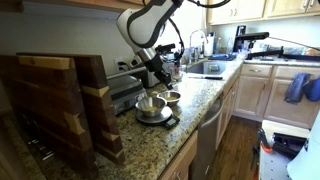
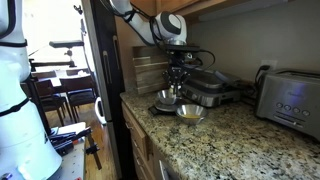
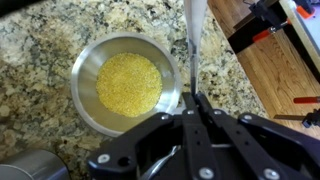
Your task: Use the spoon to put some sugar into the other bowl
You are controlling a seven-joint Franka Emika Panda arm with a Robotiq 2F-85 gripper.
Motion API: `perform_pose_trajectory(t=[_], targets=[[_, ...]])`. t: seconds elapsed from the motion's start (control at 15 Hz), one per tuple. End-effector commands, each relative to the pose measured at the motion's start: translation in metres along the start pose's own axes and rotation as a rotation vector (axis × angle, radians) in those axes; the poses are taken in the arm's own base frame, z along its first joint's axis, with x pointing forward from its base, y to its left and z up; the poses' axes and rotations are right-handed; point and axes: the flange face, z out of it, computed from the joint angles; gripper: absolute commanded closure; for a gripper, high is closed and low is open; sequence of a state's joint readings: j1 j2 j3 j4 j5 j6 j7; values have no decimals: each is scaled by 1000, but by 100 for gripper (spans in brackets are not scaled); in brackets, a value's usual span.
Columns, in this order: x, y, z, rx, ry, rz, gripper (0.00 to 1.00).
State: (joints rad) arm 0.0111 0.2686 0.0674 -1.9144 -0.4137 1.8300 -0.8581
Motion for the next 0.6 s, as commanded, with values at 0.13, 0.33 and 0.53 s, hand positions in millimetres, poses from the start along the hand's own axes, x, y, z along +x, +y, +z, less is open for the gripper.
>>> perform_pose_trajectory(t=[0.13, 0.33, 0.53], targets=[[14, -32, -6, -194, -77, -12, 96], [23, -40, -2, -277, -89, -2, 96], [25, -49, -1, -353, -75, 21, 96]])
